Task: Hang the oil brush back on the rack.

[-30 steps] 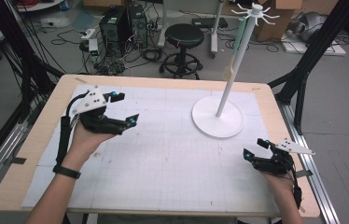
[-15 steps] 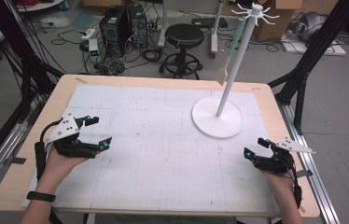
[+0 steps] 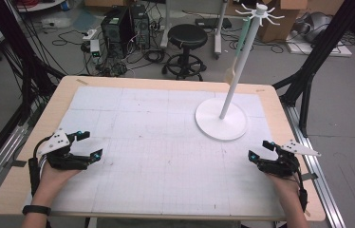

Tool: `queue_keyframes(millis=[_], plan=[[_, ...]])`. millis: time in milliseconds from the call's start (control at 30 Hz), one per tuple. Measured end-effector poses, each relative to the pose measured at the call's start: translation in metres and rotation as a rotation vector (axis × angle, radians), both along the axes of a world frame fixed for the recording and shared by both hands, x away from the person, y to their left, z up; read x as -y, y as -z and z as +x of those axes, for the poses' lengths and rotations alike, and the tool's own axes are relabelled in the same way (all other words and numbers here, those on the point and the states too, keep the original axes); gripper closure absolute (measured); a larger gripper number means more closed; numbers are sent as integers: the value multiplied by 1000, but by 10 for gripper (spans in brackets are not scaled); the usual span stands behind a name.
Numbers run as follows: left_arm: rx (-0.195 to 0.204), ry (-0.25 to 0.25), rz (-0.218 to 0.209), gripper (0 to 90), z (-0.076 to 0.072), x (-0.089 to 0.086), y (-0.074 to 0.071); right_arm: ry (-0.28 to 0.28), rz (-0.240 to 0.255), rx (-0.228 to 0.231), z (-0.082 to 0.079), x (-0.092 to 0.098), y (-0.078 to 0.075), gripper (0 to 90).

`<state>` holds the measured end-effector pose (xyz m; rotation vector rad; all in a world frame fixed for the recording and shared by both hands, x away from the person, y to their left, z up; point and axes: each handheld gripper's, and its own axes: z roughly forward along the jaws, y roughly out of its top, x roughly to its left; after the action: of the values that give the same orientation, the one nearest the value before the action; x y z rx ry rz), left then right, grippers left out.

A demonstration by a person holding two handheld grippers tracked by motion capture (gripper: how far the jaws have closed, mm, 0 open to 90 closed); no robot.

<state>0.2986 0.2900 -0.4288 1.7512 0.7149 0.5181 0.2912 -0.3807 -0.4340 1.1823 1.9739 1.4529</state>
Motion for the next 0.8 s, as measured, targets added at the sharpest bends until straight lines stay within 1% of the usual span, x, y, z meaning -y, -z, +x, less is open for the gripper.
queue_keyframes(millis=[33,67,233,367,433,467,600,667,767,800], plan=[[-8,-4,-9,143,0,-1,1,0,0,0,0,0,0,162],[-9,-7,-10,141,0,-2,1,0,0,0,0,0,0,162],[11,-15,-18,138,-1,-3,0,7,-6,-4,-1,3,1,162],[13,-28,-35,136,0,-5,-1,24,3,-6,-3,9,0,162],[13,-30,-37,136,0,-6,-1,30,3,-2,-2,11,1,162],[14,-29,-38,136,0,-6,-1,34,6,-9,-3,11,1,162],[17,-27,-29,136,-1,-5,-1,26,-2,-4,-2,11,2,162],[15,-27,-25,135,0,-4,0,26,-2,-10,-2,11,2,162],[16,-29,-23,135,0,-5,-1,27,0,-13,-1,11,2,161],[14,-34,-28,135,0,-5,-1,25,-2,-12,-1,11,3,161]])
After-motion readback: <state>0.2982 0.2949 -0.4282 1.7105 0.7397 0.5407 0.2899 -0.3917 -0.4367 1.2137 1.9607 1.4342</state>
